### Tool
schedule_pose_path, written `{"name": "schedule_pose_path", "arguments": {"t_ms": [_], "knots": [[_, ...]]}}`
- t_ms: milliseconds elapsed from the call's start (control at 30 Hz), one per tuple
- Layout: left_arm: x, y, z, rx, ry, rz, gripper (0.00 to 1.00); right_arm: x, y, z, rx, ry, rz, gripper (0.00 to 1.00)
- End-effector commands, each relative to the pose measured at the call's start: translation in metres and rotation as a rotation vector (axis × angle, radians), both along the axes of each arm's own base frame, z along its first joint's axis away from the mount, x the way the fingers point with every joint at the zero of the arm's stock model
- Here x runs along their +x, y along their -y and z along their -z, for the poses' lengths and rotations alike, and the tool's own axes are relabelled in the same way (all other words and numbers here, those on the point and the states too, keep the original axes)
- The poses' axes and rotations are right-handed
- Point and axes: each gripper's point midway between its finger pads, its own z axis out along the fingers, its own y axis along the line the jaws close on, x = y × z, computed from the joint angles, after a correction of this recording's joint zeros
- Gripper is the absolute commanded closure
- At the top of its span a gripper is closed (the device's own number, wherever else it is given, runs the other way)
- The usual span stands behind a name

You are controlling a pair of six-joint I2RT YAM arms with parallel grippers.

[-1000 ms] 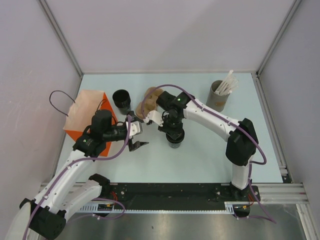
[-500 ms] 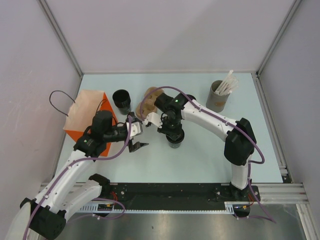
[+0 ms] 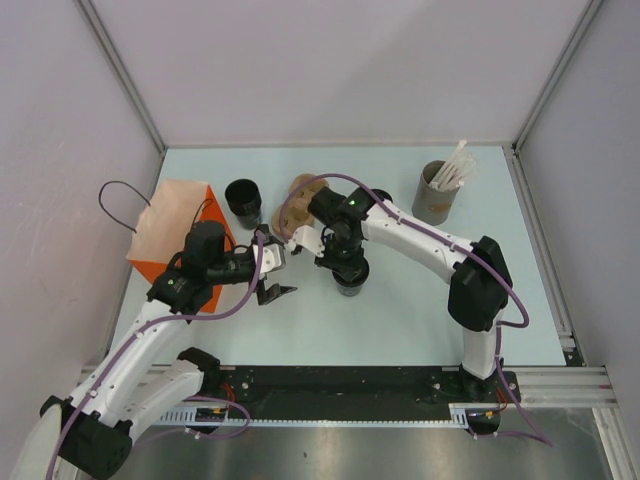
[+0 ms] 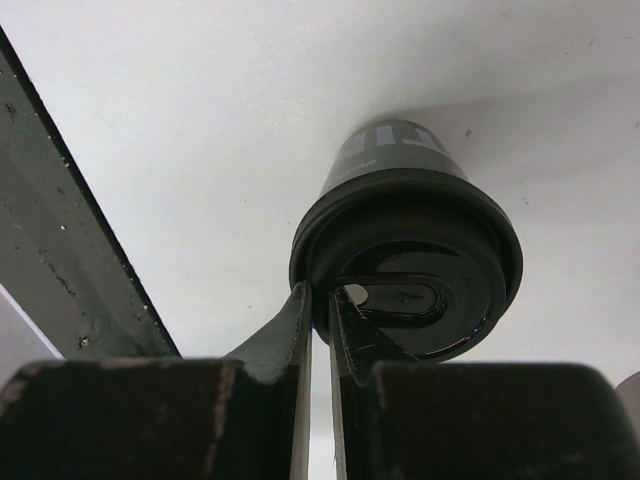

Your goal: Pack the takeout coffee

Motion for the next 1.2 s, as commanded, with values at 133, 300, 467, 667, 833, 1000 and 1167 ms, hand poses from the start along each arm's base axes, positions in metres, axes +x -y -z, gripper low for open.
{"name": "schedule_pose_path", "arguments": {"t_ms": [133,300,467,667,833,1000,1167], "knots": [[-0.0027,0.0066,-0.0120,-0.033,0.059,0.055,0.00,-0.0094,-0.0038,-0.0013,-0.017,-0.013,-0.027,0.94],[-0.0027,0.0068,-0.0117,-0.032,0.059,0.057,0.00,-0.0085,-0.0046,-0.0004,-0.018,-0.008,-0.028,0.94],[-0.0026,0.0066,-0.0114,-0.031,0.059,0.056,0.00,-0.0061,-0.0048,0.0001,-0.014,-0.005,-0.025,0.92],[-0.0025,0.0064,-0.0114,-0.031,0.059,0.056,0.00,-0.0075,-0.0051,0.0017,-0.013,-0.013,-0.027,0.87],[-0.0026,0.0064,-0.0108,-0.030,0.059,0.056,0.00,-0.0063,-0.0070,-0.0004,-0.001,-0.005,-0.028,0.81],[-0.0025,0.0064,-0.0102,-0.028,0.057,0.057,0.00,-0.0043,-0.0085,-0.0055,0.013,0.007,-0.026,0.77],[-0.0023,0.0065,-0.0101,-0.029,0.059,0.057,0.00,-0.0027,-0.0095,-0.0076,0.022,0.014,-0.025,0.75]]}}
